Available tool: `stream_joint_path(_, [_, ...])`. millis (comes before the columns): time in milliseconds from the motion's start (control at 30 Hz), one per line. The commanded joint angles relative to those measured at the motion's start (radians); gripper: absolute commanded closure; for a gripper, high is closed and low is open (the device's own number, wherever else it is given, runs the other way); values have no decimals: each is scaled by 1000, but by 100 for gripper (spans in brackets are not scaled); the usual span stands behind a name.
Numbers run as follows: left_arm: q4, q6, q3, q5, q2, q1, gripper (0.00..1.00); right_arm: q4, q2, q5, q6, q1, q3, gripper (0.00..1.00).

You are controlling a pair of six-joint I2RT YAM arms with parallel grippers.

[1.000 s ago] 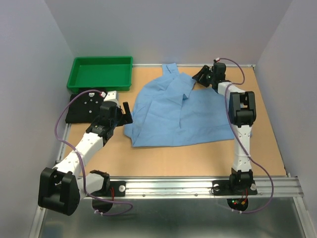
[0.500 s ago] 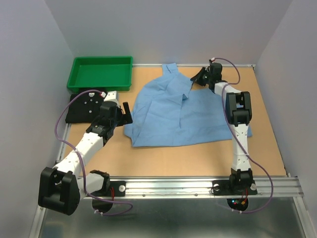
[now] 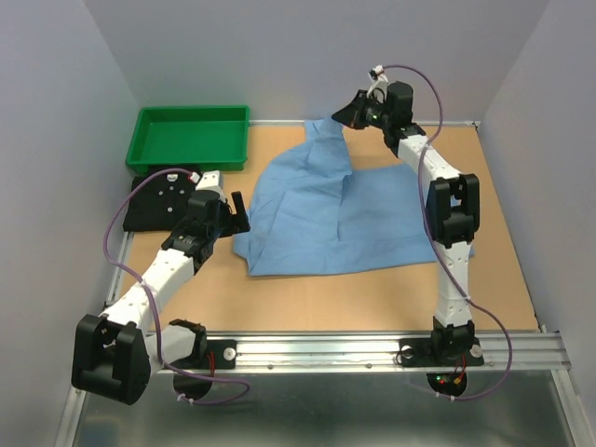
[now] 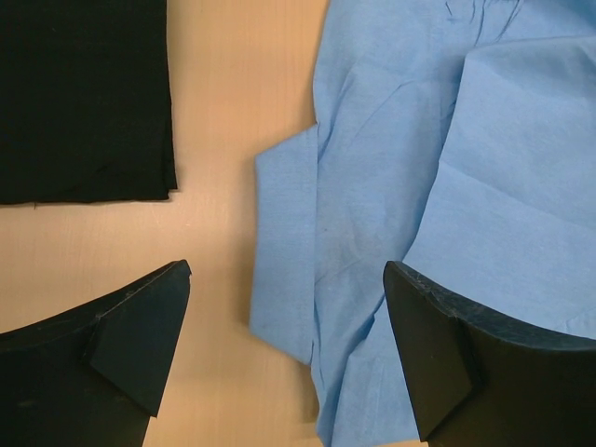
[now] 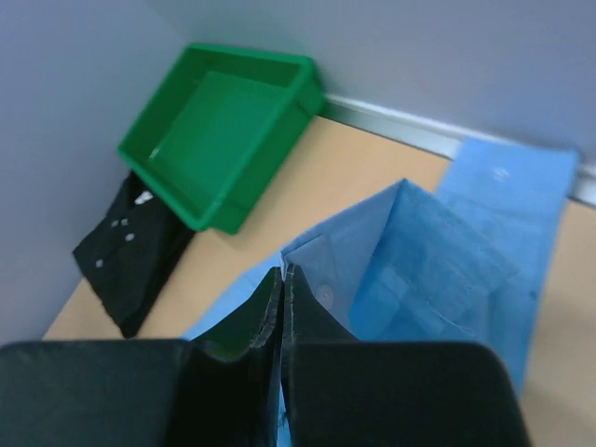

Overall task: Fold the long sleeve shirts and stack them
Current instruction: Fold the shirt

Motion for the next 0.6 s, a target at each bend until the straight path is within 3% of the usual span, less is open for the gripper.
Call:
stream_joint_path(0, [21, 14, 6, 10, -41, 1, 4, 61, -148, -107, -70, 54, 70, 99])
stream_joint_path(400, [15, 1, 9, 3, -65, 1, 4, 63, -302, -377, -70, 138, 50, 99])
stream_joint_path(567, [11, -2, 9, -5, -65, 1, 4, 61, -450, -452, -93, 166, -162, 99])
